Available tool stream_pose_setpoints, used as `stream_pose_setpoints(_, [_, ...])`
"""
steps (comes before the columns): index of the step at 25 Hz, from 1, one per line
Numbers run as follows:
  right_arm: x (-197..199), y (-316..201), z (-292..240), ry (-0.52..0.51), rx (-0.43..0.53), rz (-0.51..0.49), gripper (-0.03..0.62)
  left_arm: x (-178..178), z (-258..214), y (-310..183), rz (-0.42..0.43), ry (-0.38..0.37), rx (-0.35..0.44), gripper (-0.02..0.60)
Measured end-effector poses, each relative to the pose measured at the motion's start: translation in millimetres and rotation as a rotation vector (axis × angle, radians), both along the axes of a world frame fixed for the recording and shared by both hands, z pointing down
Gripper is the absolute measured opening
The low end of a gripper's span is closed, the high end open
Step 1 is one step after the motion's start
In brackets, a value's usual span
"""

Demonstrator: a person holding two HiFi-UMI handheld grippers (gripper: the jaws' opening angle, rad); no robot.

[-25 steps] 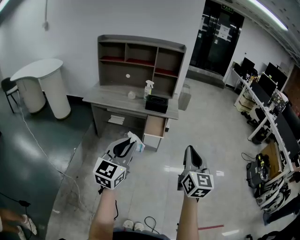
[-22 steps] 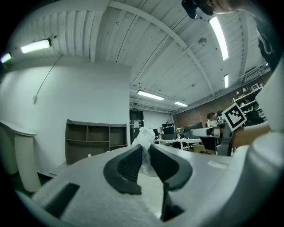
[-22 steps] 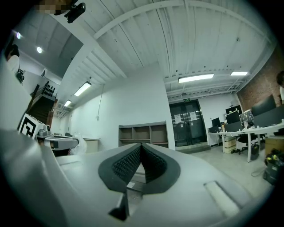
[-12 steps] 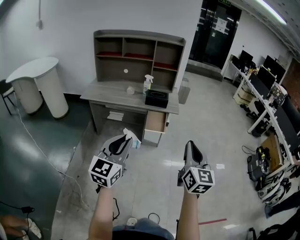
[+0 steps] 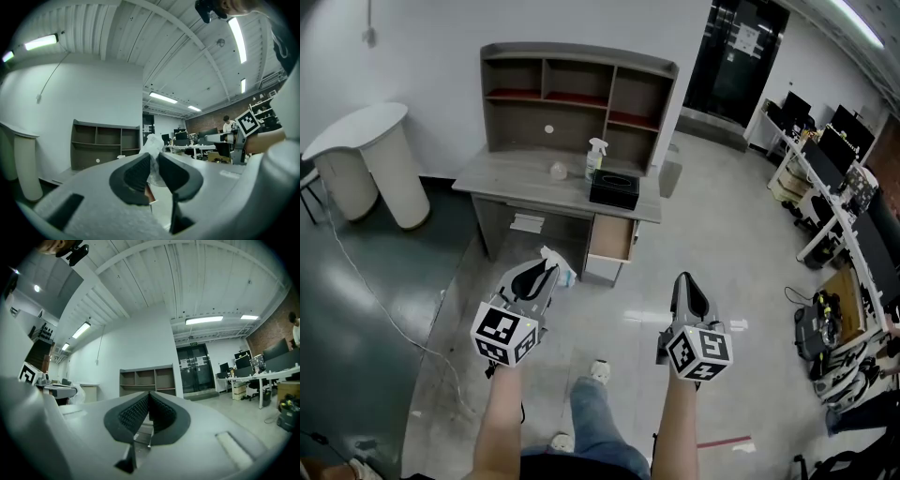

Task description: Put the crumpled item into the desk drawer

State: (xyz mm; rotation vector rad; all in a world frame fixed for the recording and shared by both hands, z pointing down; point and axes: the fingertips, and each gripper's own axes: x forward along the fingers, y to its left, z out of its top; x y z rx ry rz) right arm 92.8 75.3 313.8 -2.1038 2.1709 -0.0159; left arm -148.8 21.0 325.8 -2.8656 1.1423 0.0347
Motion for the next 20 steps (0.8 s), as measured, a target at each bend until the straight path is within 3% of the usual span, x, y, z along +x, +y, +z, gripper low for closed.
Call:
stream_pose_setpoints(10, [60,-156,16,-0.011,0.015,-0.038,0.011,43,30,-139,-0.053,-0.031,-0.026,0.058])
stream_pose_setpoints(20, [107,-347,25,0.02,-0.025,-0.168,0.011,98,61,-302,-0.13,-0.044,-0.066,0.058])
